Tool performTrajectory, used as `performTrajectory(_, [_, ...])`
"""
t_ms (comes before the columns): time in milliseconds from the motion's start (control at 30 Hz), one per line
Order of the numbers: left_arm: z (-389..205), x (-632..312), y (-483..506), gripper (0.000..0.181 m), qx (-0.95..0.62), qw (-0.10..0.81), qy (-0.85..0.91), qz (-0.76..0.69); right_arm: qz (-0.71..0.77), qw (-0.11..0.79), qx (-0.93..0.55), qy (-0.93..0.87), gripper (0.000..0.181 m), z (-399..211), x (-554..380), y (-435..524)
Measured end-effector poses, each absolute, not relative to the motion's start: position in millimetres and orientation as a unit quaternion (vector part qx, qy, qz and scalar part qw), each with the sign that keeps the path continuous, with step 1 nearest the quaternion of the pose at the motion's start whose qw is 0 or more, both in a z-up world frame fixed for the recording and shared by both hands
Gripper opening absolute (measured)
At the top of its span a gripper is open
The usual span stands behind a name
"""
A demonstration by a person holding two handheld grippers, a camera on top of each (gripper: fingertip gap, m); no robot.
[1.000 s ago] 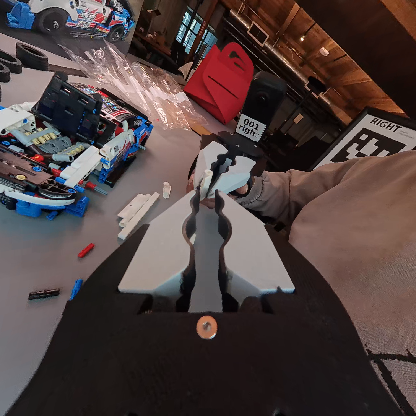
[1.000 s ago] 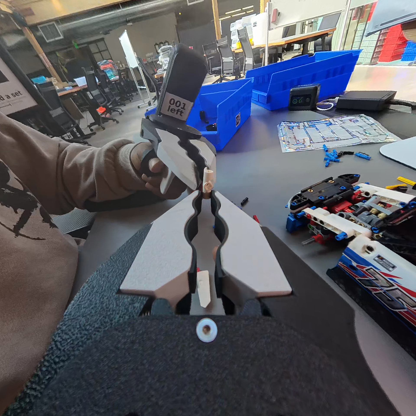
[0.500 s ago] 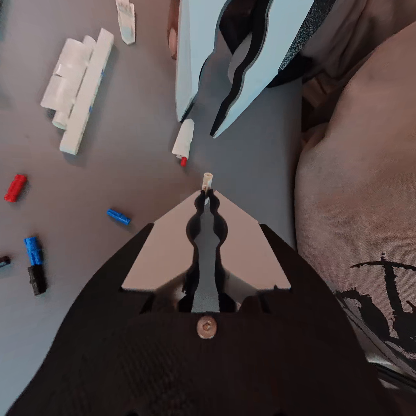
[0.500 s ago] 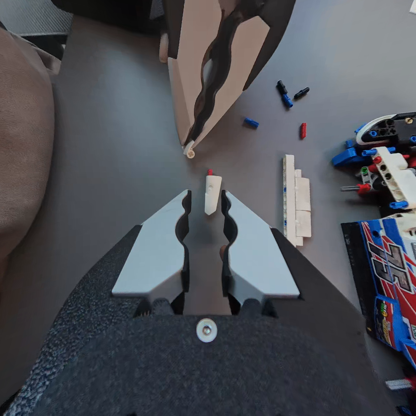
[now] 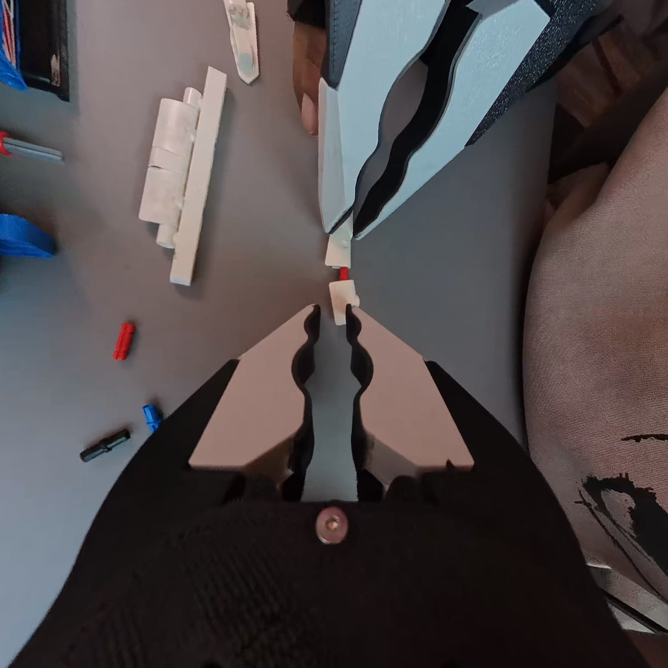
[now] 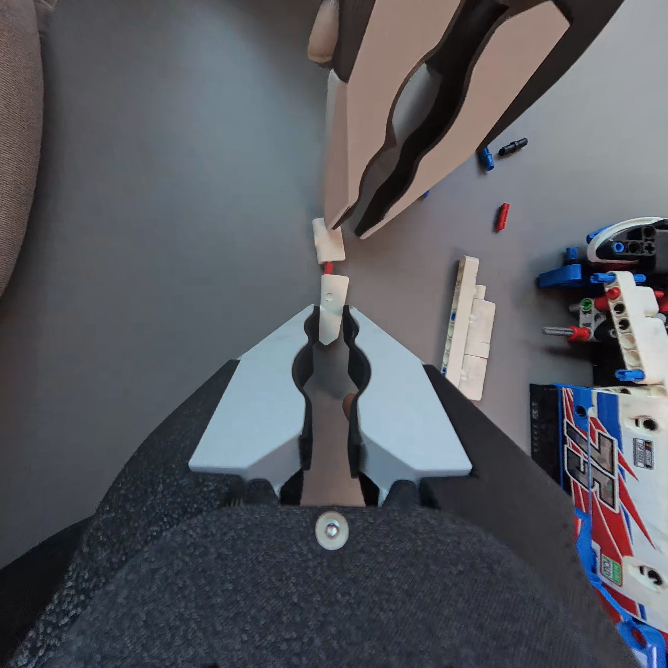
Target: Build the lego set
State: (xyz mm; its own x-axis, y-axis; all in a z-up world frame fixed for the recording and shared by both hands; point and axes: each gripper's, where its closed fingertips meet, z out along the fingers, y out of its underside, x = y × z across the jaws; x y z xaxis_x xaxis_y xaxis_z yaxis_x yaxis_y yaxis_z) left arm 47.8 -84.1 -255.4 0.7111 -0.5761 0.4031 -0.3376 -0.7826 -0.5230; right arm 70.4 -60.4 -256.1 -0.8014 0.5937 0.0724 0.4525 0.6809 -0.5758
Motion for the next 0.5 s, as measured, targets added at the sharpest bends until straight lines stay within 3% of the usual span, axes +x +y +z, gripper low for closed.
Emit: performTrajectory(500, [-254, 57, -98, 0.013, -0.900, 0.233, 0.231, -0.287, 0.270, 0.077, -0.194, -0.940, 0.011, -258, 65, -73])
